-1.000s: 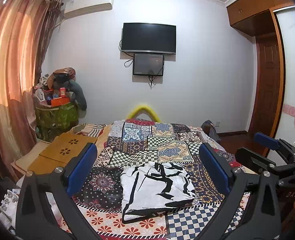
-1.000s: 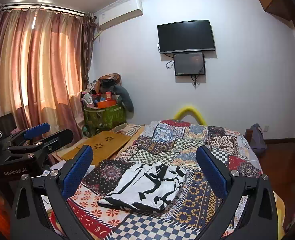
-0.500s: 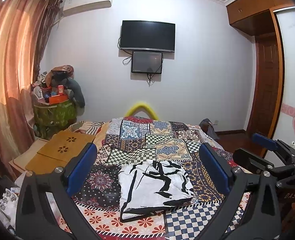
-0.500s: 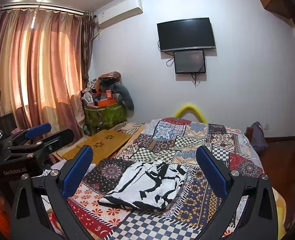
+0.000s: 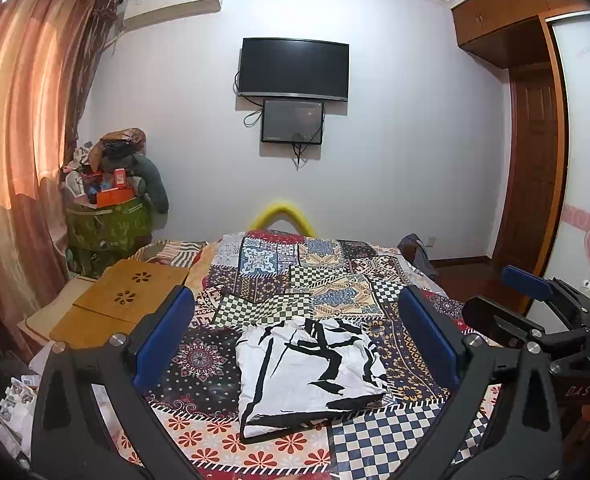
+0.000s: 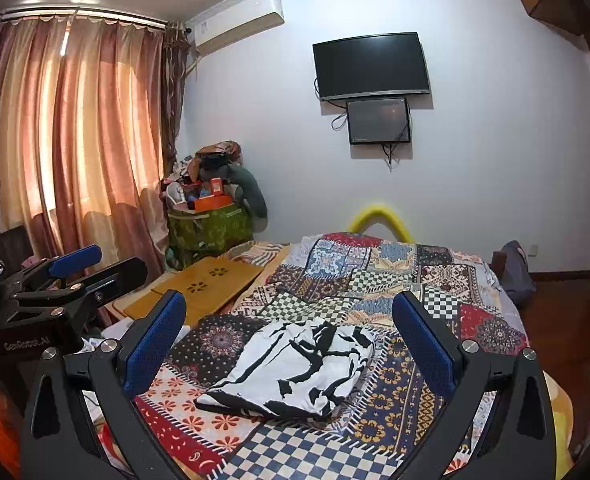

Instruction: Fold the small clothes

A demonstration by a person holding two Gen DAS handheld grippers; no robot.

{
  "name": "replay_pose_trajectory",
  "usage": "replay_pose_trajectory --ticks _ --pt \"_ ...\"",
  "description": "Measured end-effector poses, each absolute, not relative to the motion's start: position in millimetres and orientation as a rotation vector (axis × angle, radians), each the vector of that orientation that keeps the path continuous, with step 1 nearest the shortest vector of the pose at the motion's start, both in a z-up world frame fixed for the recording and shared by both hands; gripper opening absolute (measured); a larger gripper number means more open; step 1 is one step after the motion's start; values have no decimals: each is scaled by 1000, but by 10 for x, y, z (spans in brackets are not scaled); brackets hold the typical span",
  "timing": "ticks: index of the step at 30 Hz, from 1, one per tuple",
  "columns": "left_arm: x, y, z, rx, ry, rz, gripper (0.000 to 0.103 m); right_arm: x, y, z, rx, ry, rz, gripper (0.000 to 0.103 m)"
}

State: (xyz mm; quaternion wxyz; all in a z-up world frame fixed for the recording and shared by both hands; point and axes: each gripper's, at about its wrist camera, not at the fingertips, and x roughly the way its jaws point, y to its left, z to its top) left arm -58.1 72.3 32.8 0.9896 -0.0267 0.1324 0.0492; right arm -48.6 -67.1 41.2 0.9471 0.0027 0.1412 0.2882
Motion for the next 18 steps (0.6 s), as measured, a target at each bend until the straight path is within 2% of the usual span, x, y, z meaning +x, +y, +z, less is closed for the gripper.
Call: replay_pose_trajectory --ticks 18 --pt "-475 725 276 -60 303 96 103 -401 -705 360 23 315 578 102"
